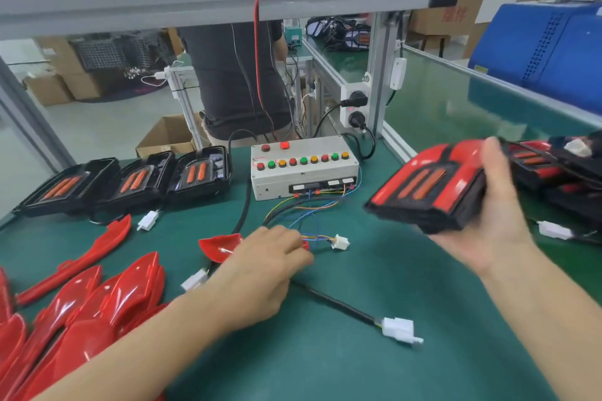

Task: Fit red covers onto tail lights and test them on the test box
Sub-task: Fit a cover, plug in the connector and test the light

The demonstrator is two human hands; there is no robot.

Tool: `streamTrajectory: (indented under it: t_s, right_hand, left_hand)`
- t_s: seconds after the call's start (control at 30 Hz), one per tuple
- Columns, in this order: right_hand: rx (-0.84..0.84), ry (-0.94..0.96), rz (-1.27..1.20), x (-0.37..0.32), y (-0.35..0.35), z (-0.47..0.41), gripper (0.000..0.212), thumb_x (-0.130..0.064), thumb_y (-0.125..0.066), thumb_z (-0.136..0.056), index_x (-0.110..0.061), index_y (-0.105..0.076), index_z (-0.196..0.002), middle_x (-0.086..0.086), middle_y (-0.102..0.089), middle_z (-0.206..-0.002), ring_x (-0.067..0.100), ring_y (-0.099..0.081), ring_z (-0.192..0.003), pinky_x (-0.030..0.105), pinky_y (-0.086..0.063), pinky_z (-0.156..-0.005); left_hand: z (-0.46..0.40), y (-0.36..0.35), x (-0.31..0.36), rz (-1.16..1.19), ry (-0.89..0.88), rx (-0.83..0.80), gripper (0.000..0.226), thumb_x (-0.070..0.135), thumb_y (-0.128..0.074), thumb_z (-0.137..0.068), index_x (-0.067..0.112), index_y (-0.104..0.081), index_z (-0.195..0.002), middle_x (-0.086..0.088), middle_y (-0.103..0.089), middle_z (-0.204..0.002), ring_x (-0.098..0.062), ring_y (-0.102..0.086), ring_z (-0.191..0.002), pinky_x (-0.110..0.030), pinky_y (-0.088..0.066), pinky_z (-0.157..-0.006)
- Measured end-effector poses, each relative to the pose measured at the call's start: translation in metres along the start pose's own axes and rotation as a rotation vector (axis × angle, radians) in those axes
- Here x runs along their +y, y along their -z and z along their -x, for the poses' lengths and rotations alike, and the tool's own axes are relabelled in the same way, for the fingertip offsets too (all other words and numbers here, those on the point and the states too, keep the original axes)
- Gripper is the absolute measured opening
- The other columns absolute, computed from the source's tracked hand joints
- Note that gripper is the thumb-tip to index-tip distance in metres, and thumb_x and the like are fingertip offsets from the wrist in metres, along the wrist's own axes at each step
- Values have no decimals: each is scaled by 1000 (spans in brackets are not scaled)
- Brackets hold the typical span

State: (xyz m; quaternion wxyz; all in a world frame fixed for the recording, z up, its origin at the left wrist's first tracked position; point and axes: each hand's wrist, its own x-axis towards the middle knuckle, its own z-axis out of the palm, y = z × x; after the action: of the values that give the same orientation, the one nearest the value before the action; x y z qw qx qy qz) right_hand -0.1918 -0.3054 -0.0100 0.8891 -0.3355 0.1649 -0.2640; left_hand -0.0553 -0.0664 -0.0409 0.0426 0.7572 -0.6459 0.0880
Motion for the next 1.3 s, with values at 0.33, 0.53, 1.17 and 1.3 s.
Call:
streamTrajectory:
  t_s: [0.33, 0.53, 1.17, 1.3]
  right_hand:
    - [229, -284, 368, 19, 44, -23, 35, -40, -61, -88, -14, -67, -111, 10, -76, -91, 22, -74, -72, 33, -58, -53]
    - [436, 48, 1227, 8, 55, -27, 56, -40, -68, -87, -9, -55, -131, 12, -63, -121, 29, -60, -110, 36, -45, -95]
    - [-397, -160, 689, 34, -27, 38, 16, -29, -71, -73, -13, -72, -75, 2, -65, -60, 8, -59, -48, 19, -50, -46]
    - [-284, -171, 496, 41, -29, 31, 27, -20, -69, -70, -9, -69, -94, 6, -74, -80, 14, -71, -71, 20, -56, -57]
  left_hand:
    - [-6, -16, 22, 228, -249, -161, 24, 42, -52, -93, 25, -67, -99, 6, -60, -99, -15, -50, -91, -32, -41, -77]
    - [0, -15, 13, 185, -153, -58, 17, 30, -48, -96, 23, -64, -94, 8, -59, -90, -16, -53, -86, -31, -36, -78]
    - [-21, 30, 3, 452, 480, 877, 14, 1, -60, -82, 14, -61, -87, 4, -56, -87, -14, -54, -86, -29, -43, -79]
    - [-46, -10, 9, 195, 425, 158, 23, 13, -56, -85, 15, -64, -106, -1, -62, -104, -24, -50, -104, -34, -35, -89]
